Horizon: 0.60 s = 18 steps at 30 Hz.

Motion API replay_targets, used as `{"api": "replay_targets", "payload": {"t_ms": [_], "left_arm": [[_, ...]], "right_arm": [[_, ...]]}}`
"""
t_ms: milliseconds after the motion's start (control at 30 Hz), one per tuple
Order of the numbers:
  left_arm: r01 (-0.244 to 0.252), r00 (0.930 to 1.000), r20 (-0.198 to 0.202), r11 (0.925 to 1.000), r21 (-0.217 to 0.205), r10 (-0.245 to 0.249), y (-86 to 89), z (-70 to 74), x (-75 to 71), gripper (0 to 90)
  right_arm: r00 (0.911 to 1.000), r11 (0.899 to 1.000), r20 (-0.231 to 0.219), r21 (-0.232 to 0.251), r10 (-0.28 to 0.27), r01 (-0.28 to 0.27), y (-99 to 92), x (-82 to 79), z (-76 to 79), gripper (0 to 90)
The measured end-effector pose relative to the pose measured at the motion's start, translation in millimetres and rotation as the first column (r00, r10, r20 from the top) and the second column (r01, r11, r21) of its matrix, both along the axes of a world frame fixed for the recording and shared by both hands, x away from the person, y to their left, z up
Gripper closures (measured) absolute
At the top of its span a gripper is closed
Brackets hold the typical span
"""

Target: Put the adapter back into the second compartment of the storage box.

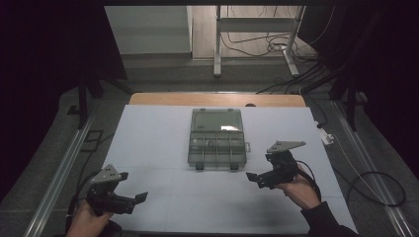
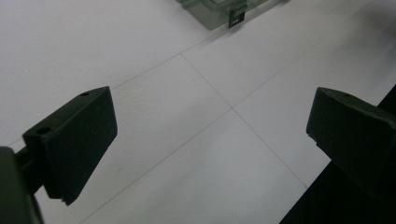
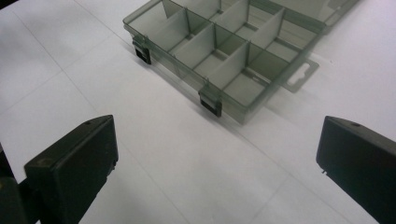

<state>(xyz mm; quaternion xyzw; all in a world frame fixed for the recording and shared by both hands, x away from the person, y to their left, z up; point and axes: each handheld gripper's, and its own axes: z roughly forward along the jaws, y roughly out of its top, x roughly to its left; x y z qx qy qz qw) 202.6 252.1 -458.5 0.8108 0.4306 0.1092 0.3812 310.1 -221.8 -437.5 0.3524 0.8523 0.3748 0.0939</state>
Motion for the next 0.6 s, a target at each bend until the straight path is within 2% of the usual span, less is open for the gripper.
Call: {"api": "replay_targets", "payload": {"t_ms": [600], "left_arm": [[-0.006,1.0000,-0.003,1.0000,-0.003,0.006,0.1,0.0,0.3,2.0]], "right_arm": [[0.9980,0.998,0.008,0.007,-0.062,0.062,-34.6,-24.8,-2.2,0.0]]}}
